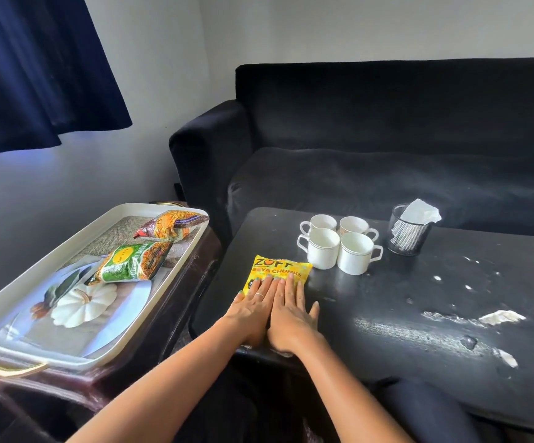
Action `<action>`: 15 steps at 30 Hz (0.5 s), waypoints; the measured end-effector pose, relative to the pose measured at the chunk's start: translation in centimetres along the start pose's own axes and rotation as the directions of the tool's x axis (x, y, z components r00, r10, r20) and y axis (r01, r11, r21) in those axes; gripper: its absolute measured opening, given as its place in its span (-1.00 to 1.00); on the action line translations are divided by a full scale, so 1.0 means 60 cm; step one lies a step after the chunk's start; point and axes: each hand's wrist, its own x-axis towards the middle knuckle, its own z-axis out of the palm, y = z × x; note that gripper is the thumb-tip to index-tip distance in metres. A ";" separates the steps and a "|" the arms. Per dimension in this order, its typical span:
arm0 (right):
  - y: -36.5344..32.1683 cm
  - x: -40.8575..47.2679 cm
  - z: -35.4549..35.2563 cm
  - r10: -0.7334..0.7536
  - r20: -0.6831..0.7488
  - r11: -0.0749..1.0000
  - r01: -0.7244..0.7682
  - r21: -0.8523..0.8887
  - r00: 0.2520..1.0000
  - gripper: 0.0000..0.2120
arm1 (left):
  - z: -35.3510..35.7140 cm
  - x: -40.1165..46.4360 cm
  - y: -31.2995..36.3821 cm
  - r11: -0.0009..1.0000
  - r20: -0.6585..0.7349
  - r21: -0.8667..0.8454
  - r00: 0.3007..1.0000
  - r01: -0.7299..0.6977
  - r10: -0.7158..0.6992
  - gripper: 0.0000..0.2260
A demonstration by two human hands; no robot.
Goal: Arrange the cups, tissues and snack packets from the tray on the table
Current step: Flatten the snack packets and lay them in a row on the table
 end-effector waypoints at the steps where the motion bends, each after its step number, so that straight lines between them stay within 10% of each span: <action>1: -0.001 0.002 0.001 -0.004 -0.001 1.000 0.004 0.003 1.000 -0.19 | 0.001 0.000 -0.001 1.000 0.002 0.001 1.000 0.005 -0.005 -0.22; 9: 0.001 -0.010 0.000 -0.024 -0.040 0.998 0.026 0.051 0.999 -0.28 | 0.003 -0.015 0.004 0.999 -0.055 0.039 0.998 0.025 -0.023 -0.23; 15: -0.016 -0.031 -0.014 -0.091 -0.440 0.984 0.149 0.097 0.893 -0.61 | -0.052 -0.069 -0.034 0.998 -0.079 -0.059 0.997 0.001 -0.006 -0.23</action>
